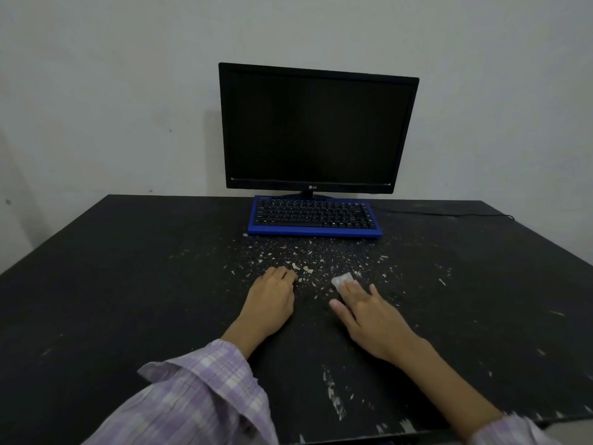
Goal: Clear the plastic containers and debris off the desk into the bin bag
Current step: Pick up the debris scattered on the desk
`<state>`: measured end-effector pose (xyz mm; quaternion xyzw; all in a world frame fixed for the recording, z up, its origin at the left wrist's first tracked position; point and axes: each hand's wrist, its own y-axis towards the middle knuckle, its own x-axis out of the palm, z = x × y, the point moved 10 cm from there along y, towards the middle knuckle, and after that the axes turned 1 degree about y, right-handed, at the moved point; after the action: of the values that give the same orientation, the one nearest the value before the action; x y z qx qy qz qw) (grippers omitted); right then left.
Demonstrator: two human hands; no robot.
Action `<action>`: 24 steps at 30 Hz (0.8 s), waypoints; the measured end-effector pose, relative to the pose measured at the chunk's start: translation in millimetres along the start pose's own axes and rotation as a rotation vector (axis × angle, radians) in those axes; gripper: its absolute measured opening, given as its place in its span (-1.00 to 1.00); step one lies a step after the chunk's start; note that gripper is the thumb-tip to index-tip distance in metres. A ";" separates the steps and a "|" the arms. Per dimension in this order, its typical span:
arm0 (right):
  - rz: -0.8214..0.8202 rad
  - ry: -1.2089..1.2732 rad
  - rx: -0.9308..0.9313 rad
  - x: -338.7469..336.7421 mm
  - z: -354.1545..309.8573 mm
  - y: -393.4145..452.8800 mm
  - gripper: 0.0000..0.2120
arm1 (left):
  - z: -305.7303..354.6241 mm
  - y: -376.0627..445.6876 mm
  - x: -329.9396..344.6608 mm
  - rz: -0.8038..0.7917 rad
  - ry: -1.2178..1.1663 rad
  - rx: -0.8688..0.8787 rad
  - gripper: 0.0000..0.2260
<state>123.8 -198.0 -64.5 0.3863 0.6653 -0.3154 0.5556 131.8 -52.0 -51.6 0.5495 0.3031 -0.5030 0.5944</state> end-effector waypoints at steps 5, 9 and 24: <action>0.004 0.003 -0.060 2.5 -8.0 -28.9 -0.17 | 36.5 13.3 9.7 -0.018 -0.066 0.058 -0.73; -0.016 -0.032 0.018 -1.7 39.2 -61.3 -0.14 | 71.0 27.2 20.7 -0.040 -0.094 0.121 -0.73; 0.005 0.035 0.006 -5.1 44.5 -54.6 -0.23 | 104.2 32.7 37.3 -0.054 -0.088 0.180 -0.71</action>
<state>99.1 -264.1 -68.2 0.3949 0.6730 -0.3091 0.5437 153.8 -165.3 -52.2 0.5696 0.2452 -0.5677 0.5415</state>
